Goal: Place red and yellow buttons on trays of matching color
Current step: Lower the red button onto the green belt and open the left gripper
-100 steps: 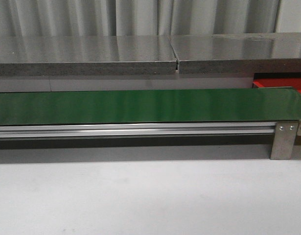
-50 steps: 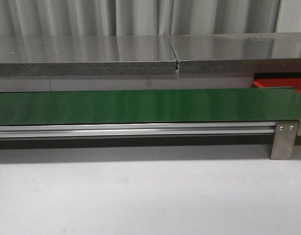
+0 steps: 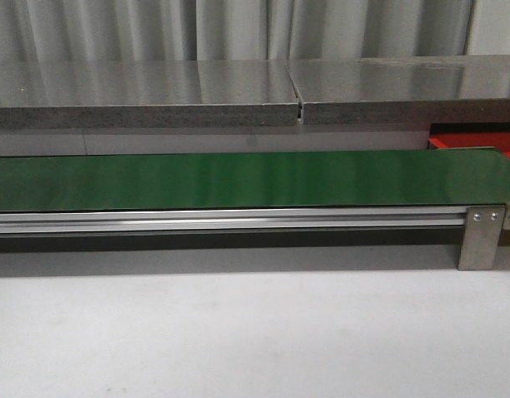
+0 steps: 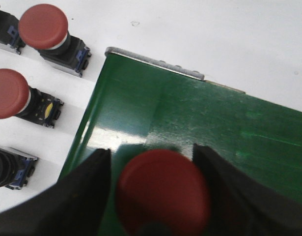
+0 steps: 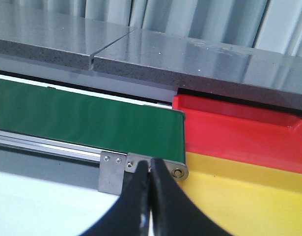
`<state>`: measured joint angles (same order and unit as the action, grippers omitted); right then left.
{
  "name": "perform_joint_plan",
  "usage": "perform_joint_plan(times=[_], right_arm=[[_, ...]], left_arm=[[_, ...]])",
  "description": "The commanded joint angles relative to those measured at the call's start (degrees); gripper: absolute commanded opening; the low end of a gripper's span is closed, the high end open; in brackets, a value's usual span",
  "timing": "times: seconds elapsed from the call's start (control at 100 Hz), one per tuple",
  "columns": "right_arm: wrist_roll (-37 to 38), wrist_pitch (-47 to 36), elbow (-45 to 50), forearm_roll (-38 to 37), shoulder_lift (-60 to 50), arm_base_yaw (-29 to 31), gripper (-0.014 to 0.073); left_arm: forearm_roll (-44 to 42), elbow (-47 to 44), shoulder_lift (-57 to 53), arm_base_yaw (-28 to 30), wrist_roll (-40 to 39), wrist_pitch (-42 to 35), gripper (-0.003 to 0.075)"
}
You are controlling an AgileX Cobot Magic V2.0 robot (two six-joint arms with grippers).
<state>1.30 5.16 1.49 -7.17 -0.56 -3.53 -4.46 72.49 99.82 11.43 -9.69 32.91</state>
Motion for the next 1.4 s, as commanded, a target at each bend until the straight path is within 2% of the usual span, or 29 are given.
perform_joint_plan(times=[0.0,0.04,0.1,0.42,0.67,0.87,1.07,1.22,1.39], right_arm=[[0.04,-4.60,-0.55,-0.76,-0.88,-0.13,-0.0068],[0.04,-4.60,-0.55,-0.76,-0.88,-0.13,-0.0068],[0.04,-4.60,-0.55,-0.76,-0.88,-0.13,-0.0068],[0.04,-4.60,-0.55,-0.76,-0.88,-0.13,-0.0068],[0.04,-4.60,-0.55,-0.76,-0.88,-0.13,-0.0068],[0.04,-4.60,-0.55,-0.76,-0.88,-0.13,-0.0068],[0.04,-4.60,-0.55,-0.76,-0.88,-0.13,-0.0068],[0.04,-4.60,-0.55,-0.76,-0.88,-0.13,-0.0068],[0.04,-4.60,-0.55,-0.76,-0.88,-0.13,-0.0068]], left_arm=[[0.10,2.24,-2.02,-0.04,0.08,-2.30,0.0569],[0.13,2.63,-2.02,-0.14,0.08,-2.30,0.0624],[0.13,3.31,-2.02,-0.54,0.08,-2.18,0.0653],[0.23,9.01,-2.13,-3.99,0.08,-1.02,0.0652],[0.23,10.66,-3.43,-3.03,-0.02,2.17,0.0652],[-0.39,7.80,-5.70,0.64,-1.69,6.79,0.0652],[-0.65,-2.71,-11.32,6.54,-3.17,1.47,0.0652],[-0.65,-11.17,-16.08,13.27,-3.45,-2.91,0.0652],[-0.40,-16.26,-17.47,20.72,-3.57,-6.94,0.0652]])
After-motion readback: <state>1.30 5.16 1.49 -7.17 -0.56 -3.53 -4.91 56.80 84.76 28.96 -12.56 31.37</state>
